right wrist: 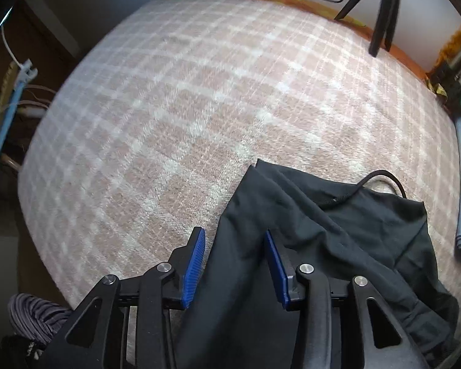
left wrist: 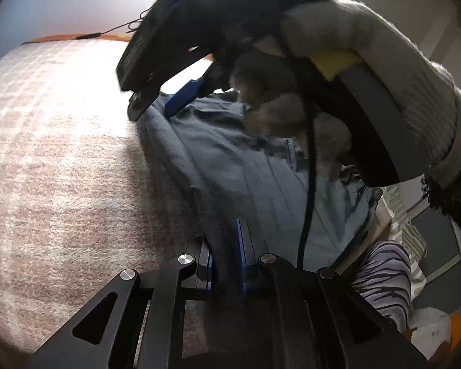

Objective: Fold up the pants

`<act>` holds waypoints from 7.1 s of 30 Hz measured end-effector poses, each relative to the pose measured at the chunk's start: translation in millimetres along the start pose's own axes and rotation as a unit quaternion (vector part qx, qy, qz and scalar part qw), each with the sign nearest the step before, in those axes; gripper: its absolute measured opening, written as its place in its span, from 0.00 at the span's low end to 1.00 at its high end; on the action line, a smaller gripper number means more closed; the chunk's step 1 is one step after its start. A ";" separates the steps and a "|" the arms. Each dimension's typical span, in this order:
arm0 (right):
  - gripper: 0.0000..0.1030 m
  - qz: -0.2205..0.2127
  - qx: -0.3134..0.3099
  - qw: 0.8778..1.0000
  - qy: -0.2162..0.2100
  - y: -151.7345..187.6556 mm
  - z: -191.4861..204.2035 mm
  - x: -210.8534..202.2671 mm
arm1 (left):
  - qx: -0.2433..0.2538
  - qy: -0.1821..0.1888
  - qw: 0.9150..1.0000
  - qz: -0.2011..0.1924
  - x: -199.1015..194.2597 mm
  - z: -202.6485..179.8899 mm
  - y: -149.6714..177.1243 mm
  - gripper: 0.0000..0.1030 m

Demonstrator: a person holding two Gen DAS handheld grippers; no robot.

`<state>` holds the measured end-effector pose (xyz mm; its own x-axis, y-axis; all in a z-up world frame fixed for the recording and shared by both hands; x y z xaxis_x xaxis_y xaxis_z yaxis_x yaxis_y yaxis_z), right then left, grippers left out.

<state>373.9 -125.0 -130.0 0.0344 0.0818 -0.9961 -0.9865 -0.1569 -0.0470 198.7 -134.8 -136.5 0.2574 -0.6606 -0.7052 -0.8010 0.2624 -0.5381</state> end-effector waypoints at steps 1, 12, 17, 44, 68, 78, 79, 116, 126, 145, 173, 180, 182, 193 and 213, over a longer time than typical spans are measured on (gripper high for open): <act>0.41 0.006 -0.009 1.000 0.012 -2.3 4.3 3.9 | 0.003 -0.001 1.000 0.000 1.2 -2.1 -0.4 0.10; 0.03 -0.064 0.004 0.998 -0.006 14.3 -16.9 -24.4 | 0.023 0.017 1.000 -0.009 -2.0 -22.3 -9.2 0.06; 0.01 -0.116 0.039 0.992 -0.039 33.9 -49.7 -54.3 | 0.033 0.033 0.999 -0.013 -3.3 -38.6 -15.1 0.06; 0.01 -0.270 0.221 0.933 -0.084 182.9 -256.9 -130.1 | 0.135 0.140 0.981 0.026 60.9 -181.5 -60.2 0.05; 0.01 -0.294 0.324 0.892 -0.112 269.6 -387.6 -89.2 | 0.166 0.184 0.961 0.123 162.3 -268.2 -64.9 0.05; 0.01 -0.283 0.337 0.892 -0.103 288.7 -406.3 -73.0 | 0.182 0.177 0.958 0.132 163.6 -288.4 -45.8 0.01; 0.01 -0.283 0.338 0.892 -0.102 290.7 -408.0 -70.7 | 0.183 0.176 0.958 0.135 166.0 -289.1 -43.7 0.01; 0.89 -0.284 0.286 0.914 -0.043 354.9 -378.0 -66.7 | 0.162 0.069 0.981 0.081 84.8 -170.9 -94.1 0.57; 1.00 -0.263 0.292 0.914 -0.099 343.4 -378.3 -54.7 | 0.036 0.038 0.991 0.122 120.2 -99.0 -108.1 0.57; 0.97 -0.241 0.288 0.910 -0.173 341.6 -390.9 -22.2 | 0.017 0.052 0.990 0.127 137.6 -99.9 -106.0 0.56; 0.41 -0.241 0.313 0.892 -0.220 353.5 -402.6 -18.8 | 0.001 0.038 0.994 0.105 147.1 -97.7 -111.4 0.22; 0.30 -0.263 0.301 0.892 -0.212 359.2 -392.8 -33.7 | -0.001 0.036 0.994 0.103 147.9 -98.4 -113.4 0.20; 0.53 -0.246 0.305 0.894 -0.217 355.3 -392.5 -27.3 | 0.000 0.035 0.994 0.103 147.2 -97.9 -113.2 0.20; 0.22 -0.259 0.316 0.894 -0.185 351.9 -376.9 -37.1 | -0.022 0.040 0.995 0.091 142.5 -92.6 -117.2 0.11; 0.18 -0.340 0.272 0.899 -0.044 338.2 -312.6 -134.0 | 0.041 0.050 0.998 0.013 87.8 -118.3 -142.1 0.05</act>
<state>85.7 -496.7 -35.9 0.6702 0.0577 -0.7399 -0.6753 0.4610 -0.5757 271.1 -313.3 -67.3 0.1789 -0.7193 -0.6712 -0.7581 0.3341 -0.5601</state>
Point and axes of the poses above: each gripper's, at about its wrist camera, not at the fingertips, and x roughly the way its jaws point, z to its left, y to its underside, the point moved 2 cm from there along x, roughly the way its jaws point, and after that the axes turned 6 degrees about z, right-handed, at the moved point
